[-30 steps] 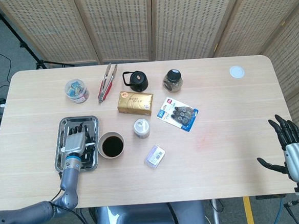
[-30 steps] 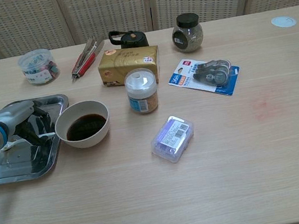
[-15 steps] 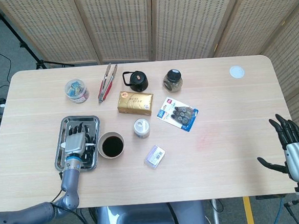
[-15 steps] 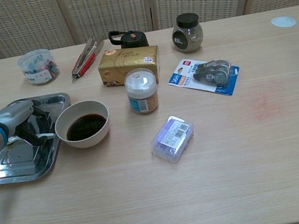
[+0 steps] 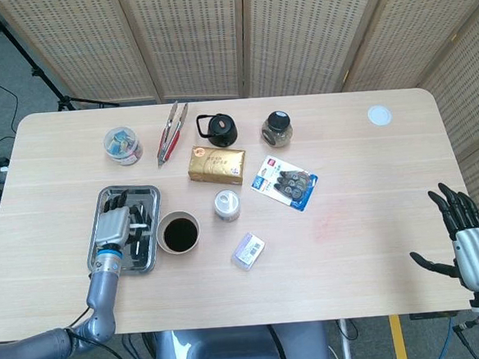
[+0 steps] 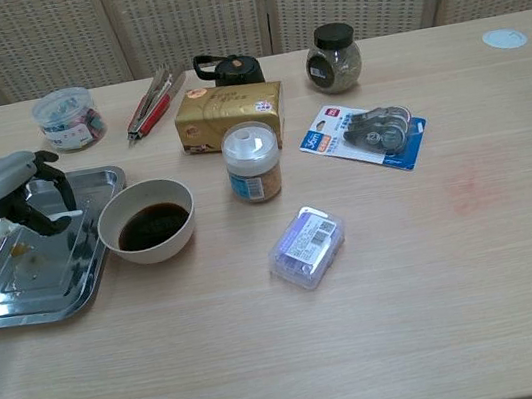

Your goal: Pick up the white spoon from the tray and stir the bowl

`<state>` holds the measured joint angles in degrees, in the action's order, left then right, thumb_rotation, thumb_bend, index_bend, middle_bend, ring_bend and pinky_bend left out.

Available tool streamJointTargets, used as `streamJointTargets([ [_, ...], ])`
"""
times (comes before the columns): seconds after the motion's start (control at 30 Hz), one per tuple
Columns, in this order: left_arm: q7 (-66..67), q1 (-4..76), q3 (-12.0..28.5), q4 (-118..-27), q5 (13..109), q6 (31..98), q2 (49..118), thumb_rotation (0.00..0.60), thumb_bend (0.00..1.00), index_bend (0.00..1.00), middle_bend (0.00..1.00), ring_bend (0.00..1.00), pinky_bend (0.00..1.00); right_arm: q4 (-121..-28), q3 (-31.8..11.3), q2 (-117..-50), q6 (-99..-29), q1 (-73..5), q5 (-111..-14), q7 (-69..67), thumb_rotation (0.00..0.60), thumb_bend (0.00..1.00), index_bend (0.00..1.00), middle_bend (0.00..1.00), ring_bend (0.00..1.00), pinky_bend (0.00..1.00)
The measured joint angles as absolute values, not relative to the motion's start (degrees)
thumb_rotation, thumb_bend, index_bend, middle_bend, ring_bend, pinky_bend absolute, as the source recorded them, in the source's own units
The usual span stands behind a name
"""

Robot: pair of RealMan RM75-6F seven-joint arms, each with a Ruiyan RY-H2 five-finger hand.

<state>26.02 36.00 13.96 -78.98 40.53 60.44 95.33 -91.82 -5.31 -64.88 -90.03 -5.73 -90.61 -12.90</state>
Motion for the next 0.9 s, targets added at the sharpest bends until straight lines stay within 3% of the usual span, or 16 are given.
streamJointTargets([
  [0.27, 13.03, 32.56, 15.15, -87.84, 48.98, 60.47, 88.79, 0.6, 0.42, 0.58, 0.0, 0.0, 0.0, -91.99, -5.21, -65.23, -89.83, -5.87, -90.74, -12.16, 0.6, 0.0, 0.0, 0.0, 0.0, 0.0],
  [0.4, 1.15, 30.62, 15.07, -90.16, 57.72, 60.0, 86.39, 0.6, 0.42, 0.59, 0.0, 0.0, 0.0, -92.17, -5.14, -65.31, -89.72, -5.92, -90.81, -12.03, 0.6, 0.0, 0.0, 0.0, 0.0, 0.0],
  [0.6, -18.58, 28.87, 13.93, -90.3, 70.83, 59.87, 85.26, 0.6, 0.42, 0.61, 0.0, 0.0, 0.0, -92.29, -5.17, -65.27, -89.81, -5.91, -90.82, -12.02, 0.6, 0.0, 0.0, 0.0, 0.0, 0.0],
  [0.9, -47.73, 29.25, 11.71, -86.62, 79.89, 56.78, 86.64, 0.6, 0.42, 0.61, 0.0, 0.0, 0.0, -92.29, -5.53, -65.0, -89.59, -6.0, -90.16, -12.86, 0.6, 0.0, 0.0, 0.0, 0.0, 0.0],
])
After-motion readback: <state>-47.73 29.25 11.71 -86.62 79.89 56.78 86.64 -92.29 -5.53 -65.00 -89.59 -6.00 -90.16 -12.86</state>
